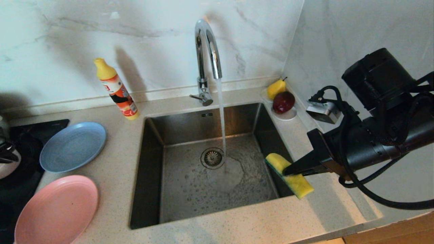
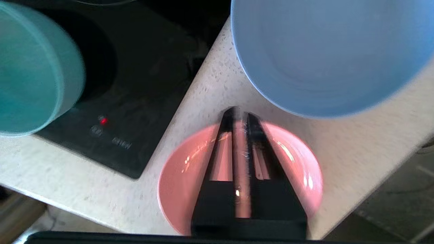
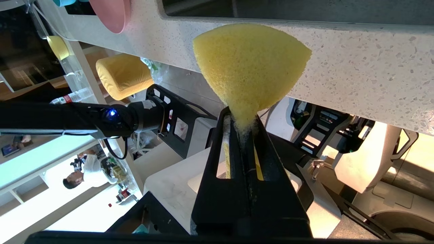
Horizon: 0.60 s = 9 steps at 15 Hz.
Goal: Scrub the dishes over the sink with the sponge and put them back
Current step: Wash the plate
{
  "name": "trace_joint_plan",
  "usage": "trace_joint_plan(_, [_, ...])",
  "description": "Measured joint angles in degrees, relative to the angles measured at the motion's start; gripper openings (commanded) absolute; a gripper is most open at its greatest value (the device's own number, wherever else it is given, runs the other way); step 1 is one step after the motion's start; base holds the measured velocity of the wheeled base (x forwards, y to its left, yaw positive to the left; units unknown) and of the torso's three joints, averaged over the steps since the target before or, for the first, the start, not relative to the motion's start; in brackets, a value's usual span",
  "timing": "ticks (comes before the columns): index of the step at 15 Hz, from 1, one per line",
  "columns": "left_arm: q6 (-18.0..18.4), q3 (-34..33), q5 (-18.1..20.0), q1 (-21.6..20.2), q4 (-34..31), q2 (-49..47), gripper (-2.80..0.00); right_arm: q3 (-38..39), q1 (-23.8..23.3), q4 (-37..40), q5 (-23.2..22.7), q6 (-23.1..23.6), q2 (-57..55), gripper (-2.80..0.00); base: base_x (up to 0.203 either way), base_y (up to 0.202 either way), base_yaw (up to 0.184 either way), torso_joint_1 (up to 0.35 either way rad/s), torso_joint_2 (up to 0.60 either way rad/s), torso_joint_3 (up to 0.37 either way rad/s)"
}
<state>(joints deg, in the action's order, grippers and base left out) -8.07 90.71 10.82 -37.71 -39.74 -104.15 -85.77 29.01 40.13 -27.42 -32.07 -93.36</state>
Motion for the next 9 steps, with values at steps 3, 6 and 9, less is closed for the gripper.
trace_joint_plan(3, [-0.72, 1.33, 0.57, 0.33, 0.13, -4.00, 0.00, -0.02, -0.57, 0.00, -0.02, 0.06, -0.02, -2.80, 0.000, 0.000, 0.000, 0.000, 0.00, 0.000])
trace_joint_plan(6, [-1.95, 2.51, 0.70, 0.37, 0.20, -7.47, 0.00, 0.02, -0.84, 0.05, -0.02, 0.10, 0.02, -2.80, 0.000, 0.000, 0.000, 0.000, 0.00, 0.000])
trace_joint_plan(9, [-3.17, 4.27, 0.83, 0.37, 0.26, -10.74, 0.00, 0.13, -0.92, 0.09, 0.02, 0.10, 0.02, -2.80, 0.000, 0.000, 0.000, 0.000, 0.00, 0.000])
